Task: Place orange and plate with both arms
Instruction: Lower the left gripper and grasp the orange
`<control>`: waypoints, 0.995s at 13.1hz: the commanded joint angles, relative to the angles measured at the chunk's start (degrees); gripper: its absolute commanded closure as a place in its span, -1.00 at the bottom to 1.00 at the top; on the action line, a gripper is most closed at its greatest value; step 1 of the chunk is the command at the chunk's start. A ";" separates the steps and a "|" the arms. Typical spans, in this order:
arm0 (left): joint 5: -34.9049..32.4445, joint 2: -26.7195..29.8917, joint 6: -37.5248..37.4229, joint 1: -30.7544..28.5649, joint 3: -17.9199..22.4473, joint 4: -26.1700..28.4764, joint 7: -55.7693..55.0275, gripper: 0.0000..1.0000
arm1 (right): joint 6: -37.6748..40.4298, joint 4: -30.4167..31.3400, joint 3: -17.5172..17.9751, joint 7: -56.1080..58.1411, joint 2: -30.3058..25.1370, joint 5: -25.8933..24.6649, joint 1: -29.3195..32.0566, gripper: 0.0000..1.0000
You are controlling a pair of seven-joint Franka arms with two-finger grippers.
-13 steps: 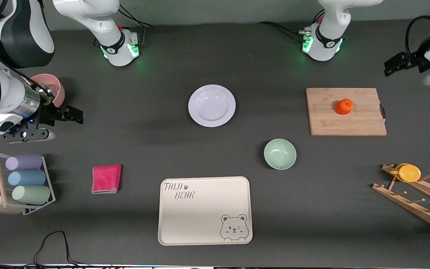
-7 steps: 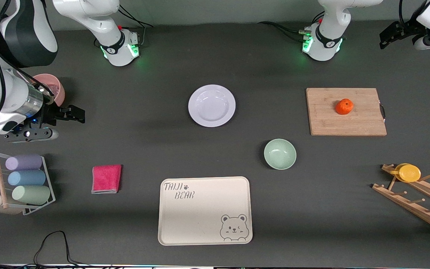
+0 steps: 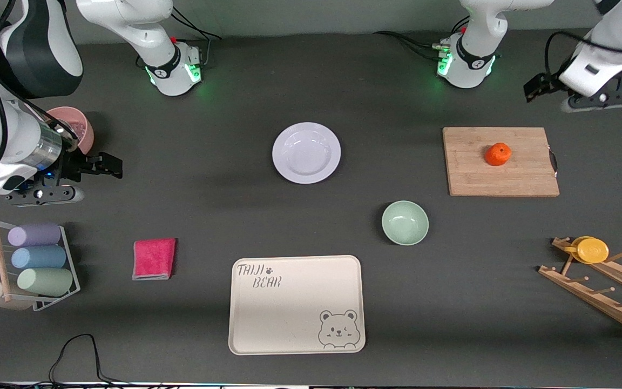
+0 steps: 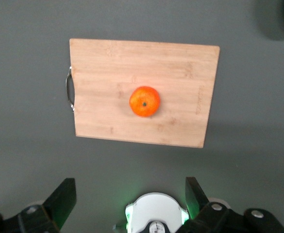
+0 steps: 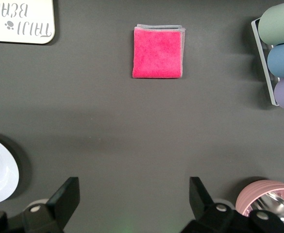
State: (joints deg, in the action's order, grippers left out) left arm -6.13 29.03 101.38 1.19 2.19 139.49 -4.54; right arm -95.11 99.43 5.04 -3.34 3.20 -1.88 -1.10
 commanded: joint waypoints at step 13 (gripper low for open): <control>-0.99 -24.09 46.18 -5.41 0.19 18.01 0.85 -1.00 | -1.74 -0.11 0.06 -1.49 0.76 -0.59 -0.30 -1.00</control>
State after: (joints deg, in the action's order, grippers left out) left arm -6.38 7.26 144.81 -3.68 2.52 156.86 -4.18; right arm -96.41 99.59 4.96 -3.39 3.74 -1.87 -1.10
